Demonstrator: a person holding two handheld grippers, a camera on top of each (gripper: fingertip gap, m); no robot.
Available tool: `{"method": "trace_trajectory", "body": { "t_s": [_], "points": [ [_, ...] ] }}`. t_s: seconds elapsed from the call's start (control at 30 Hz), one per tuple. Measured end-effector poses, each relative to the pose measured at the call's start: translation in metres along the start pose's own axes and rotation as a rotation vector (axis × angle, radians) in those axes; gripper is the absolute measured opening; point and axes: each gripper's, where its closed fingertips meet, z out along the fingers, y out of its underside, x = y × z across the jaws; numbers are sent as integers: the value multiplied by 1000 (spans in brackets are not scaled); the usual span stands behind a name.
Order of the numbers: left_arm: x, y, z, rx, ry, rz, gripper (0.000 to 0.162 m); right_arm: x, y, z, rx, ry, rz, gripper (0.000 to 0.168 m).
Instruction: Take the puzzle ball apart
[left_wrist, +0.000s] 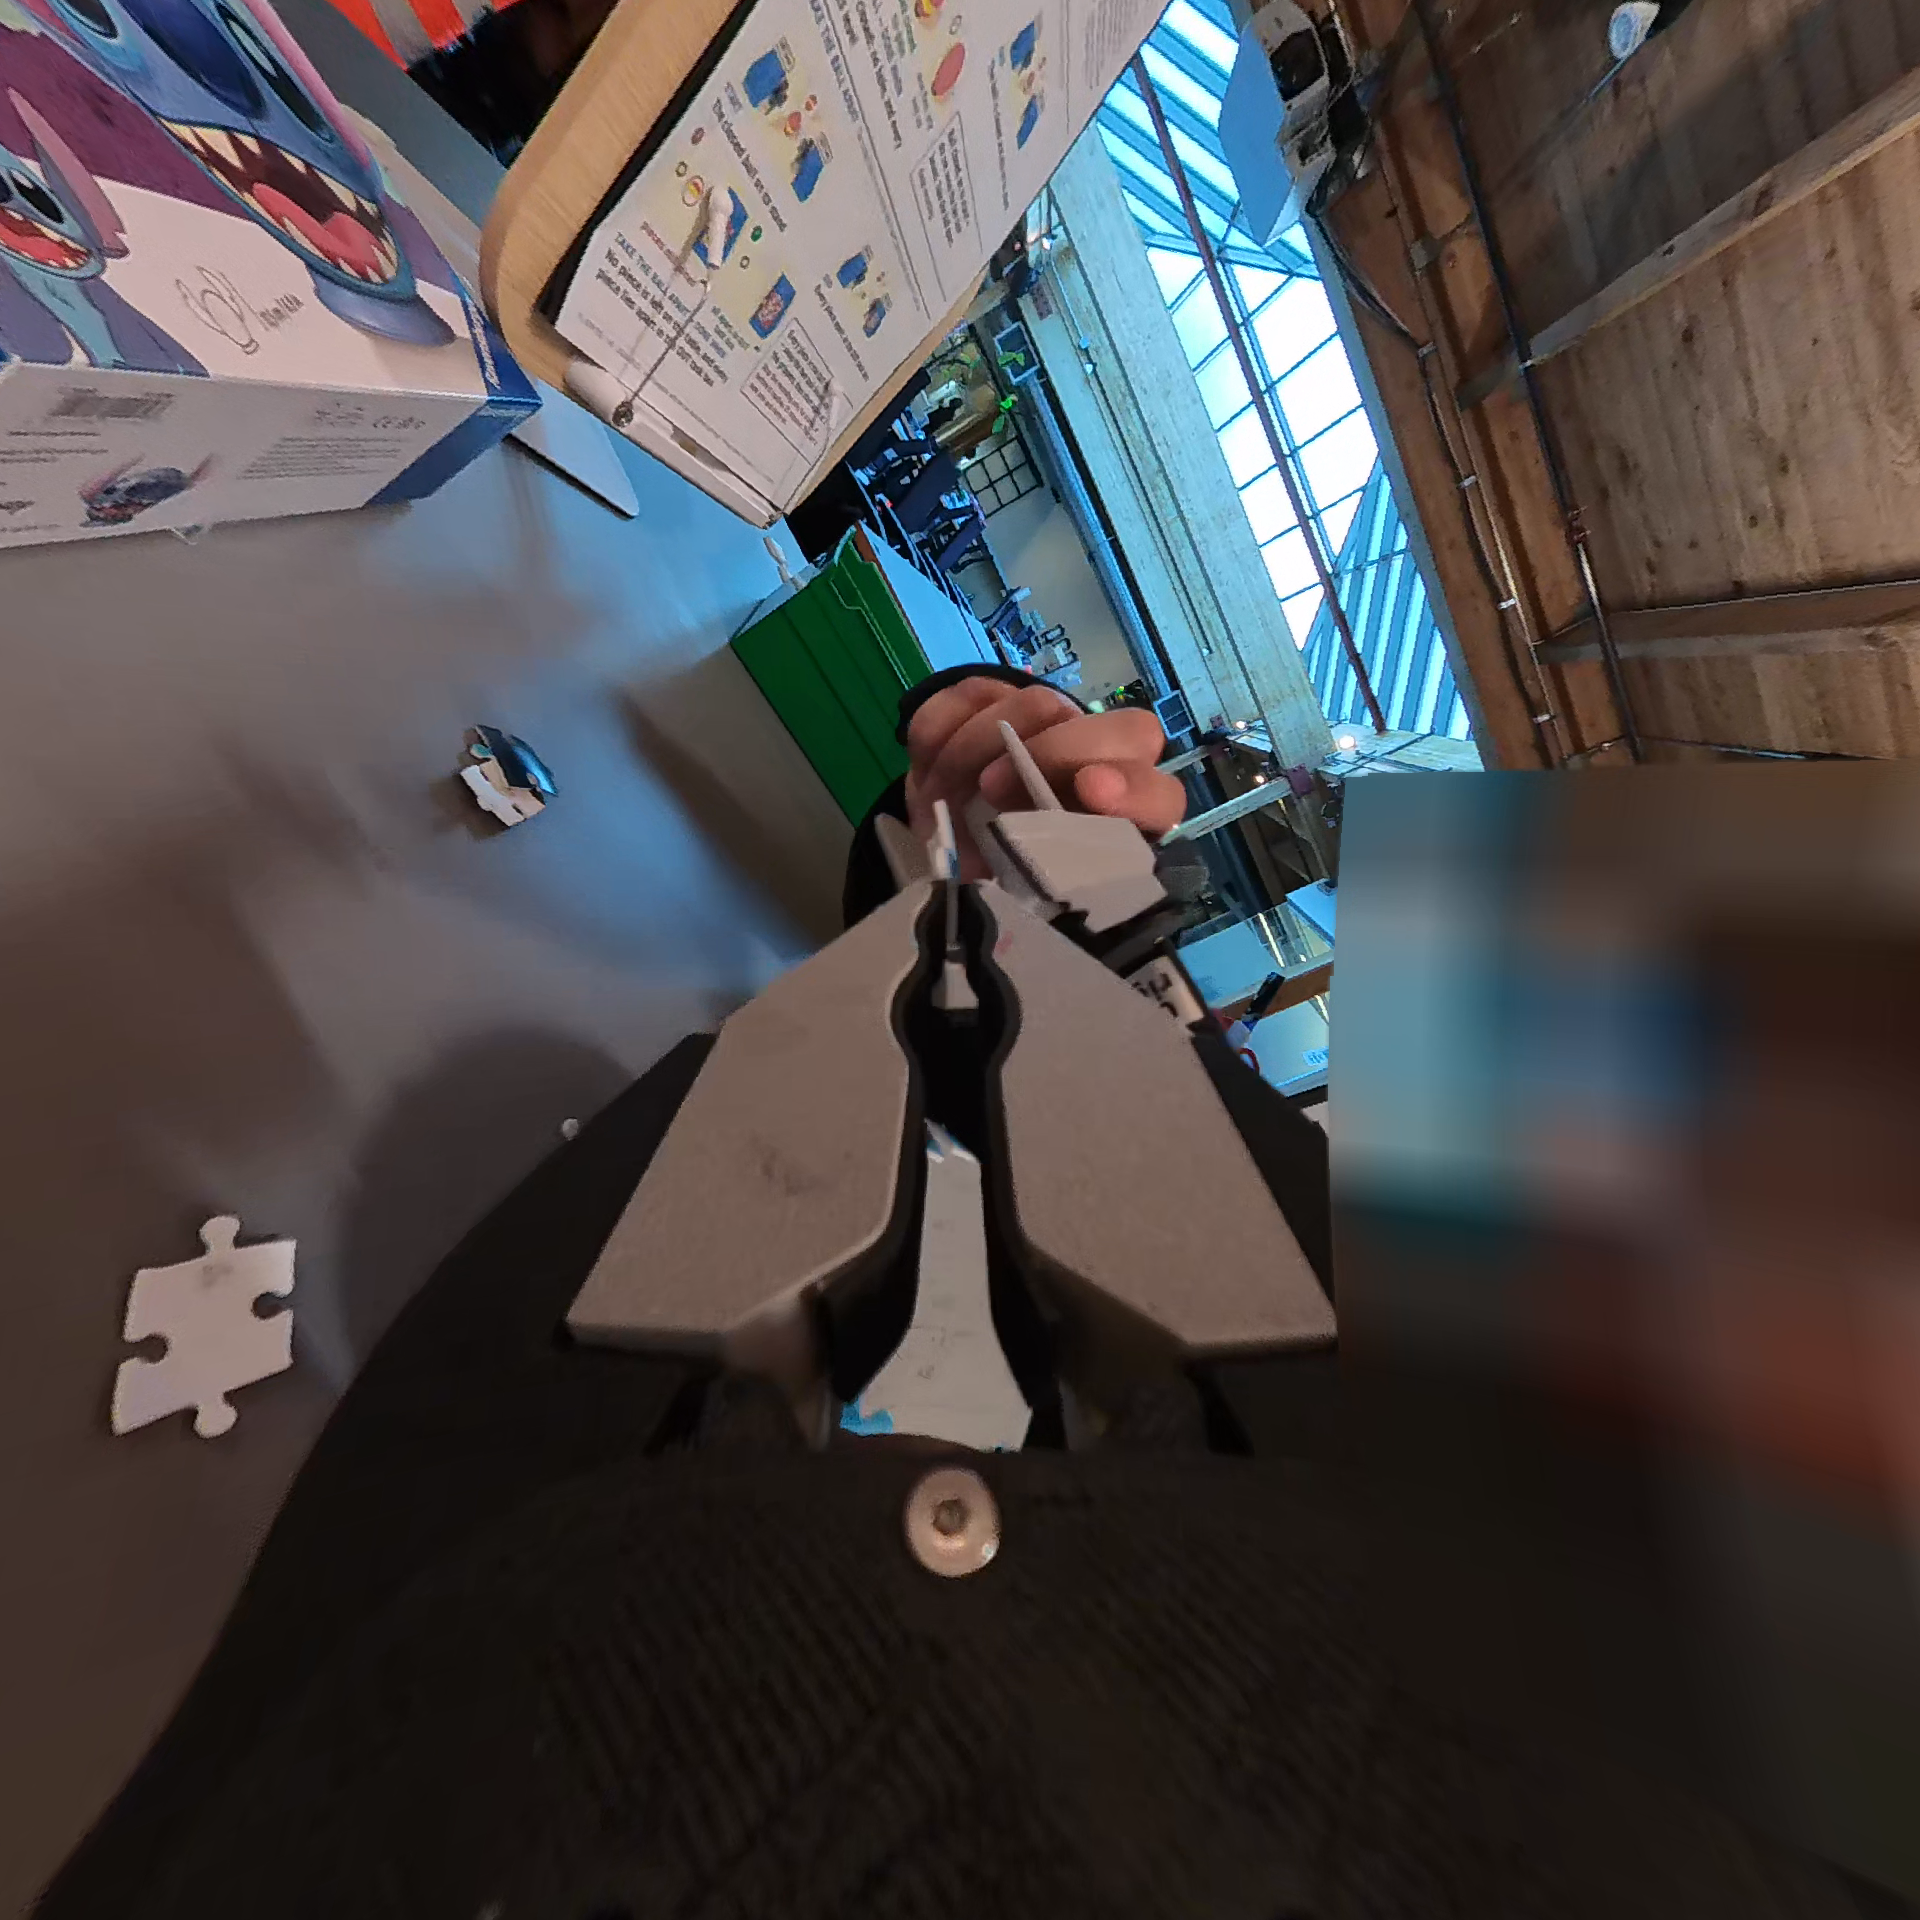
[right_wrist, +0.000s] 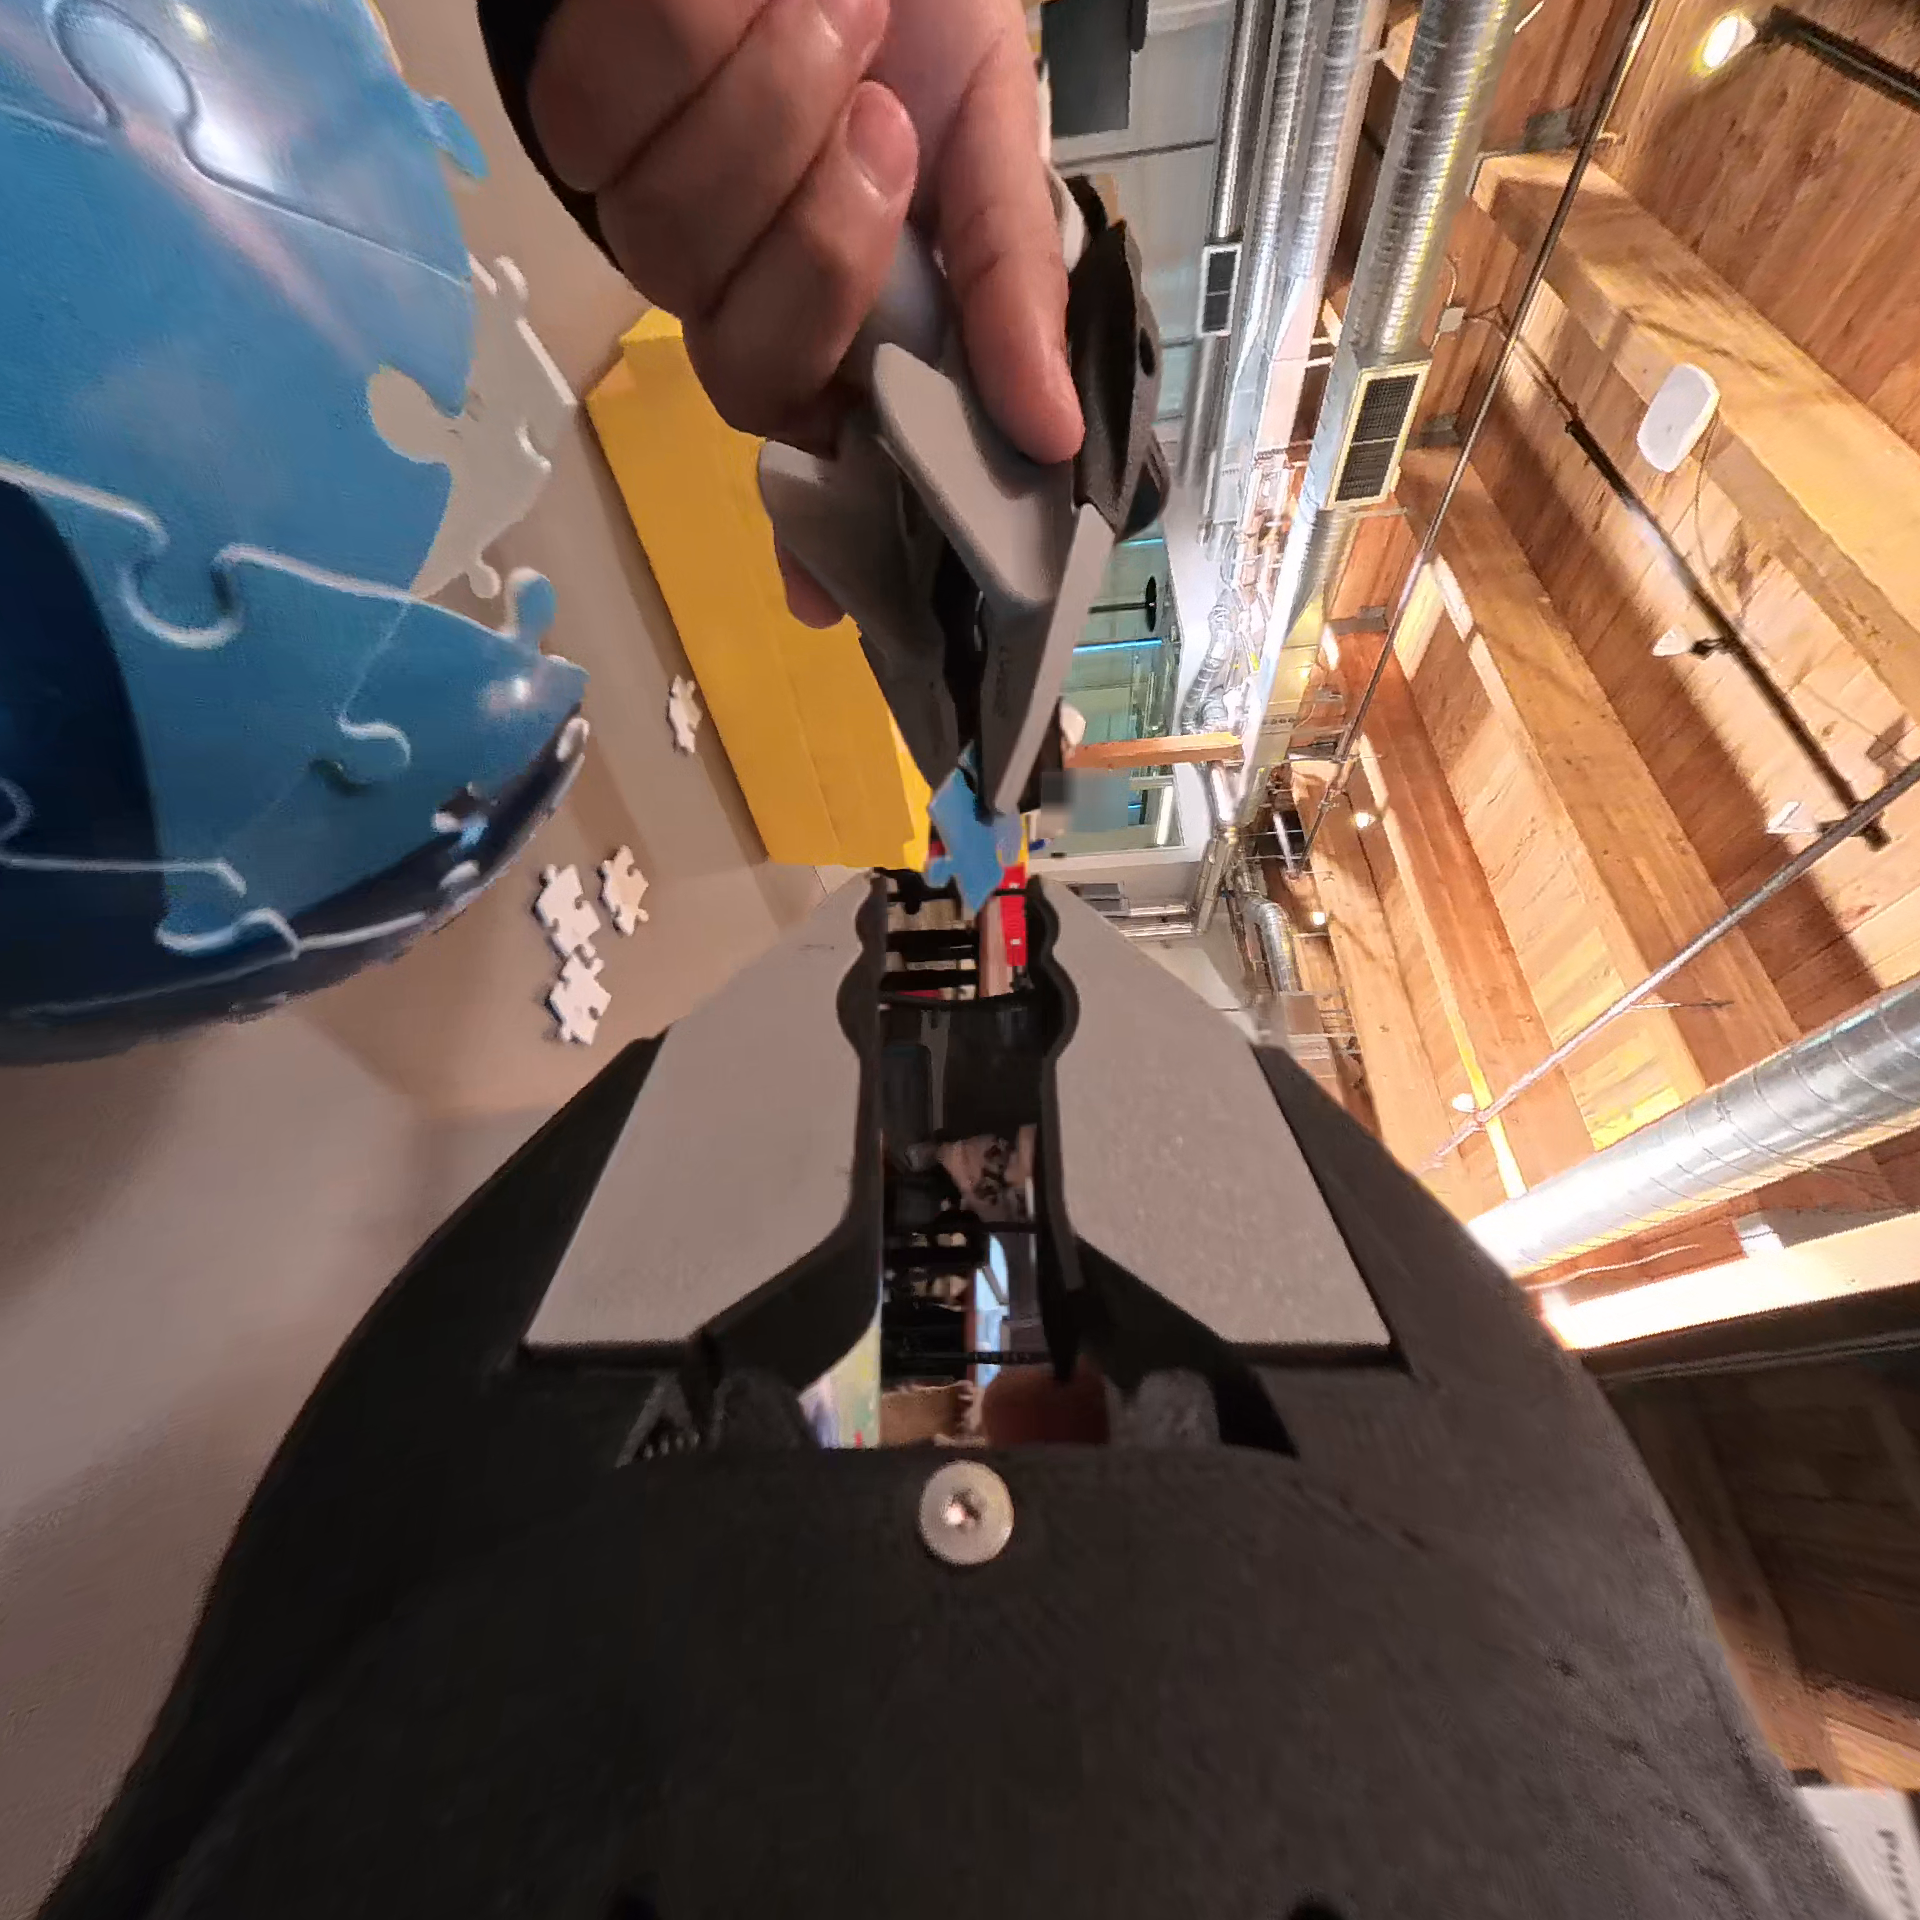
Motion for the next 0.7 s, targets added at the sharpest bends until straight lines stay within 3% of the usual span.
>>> {"method": "trace_trajectory", "body": {
  "t_s": [0.03, 0.17, 0.27, 0.33, 0.43, 0.53, 0.6, 0.7],
  "points": [
    [2, 1, 1, -5, 10, -1, 0, 0, -2, 2, -1, 12, -18, 20],
    [4, 0, 3, -3, 34, -10, 0, 5, -2, 11, -30, 63, -52, 8],
    [5, -4, -2, 5, 54, 1, 7, 13, 5, 14, -54, 49, 81, 0],
    [-1, -6, -9, -7, -18, 132, 15, 10, 11, 14, -51, -103, 319, 0],
    [-8, -8, -22, -53, -253, 550, 26, 1, 15, 13, -58, -377, 689, 0],
    [-7, -8, -20, -131, -470, 883, 26, -6, 2, 9, 2, -623, 937, 0],
    [-3, -9, -15, -165, -502, 943, 25, -9, -1, 11, -2, -727, 1018, 0],
    [-2, -8, -11, -191, -474, 940, 1, -8, 0, 17, -15, -768, 1089, 0]
  ]
}}
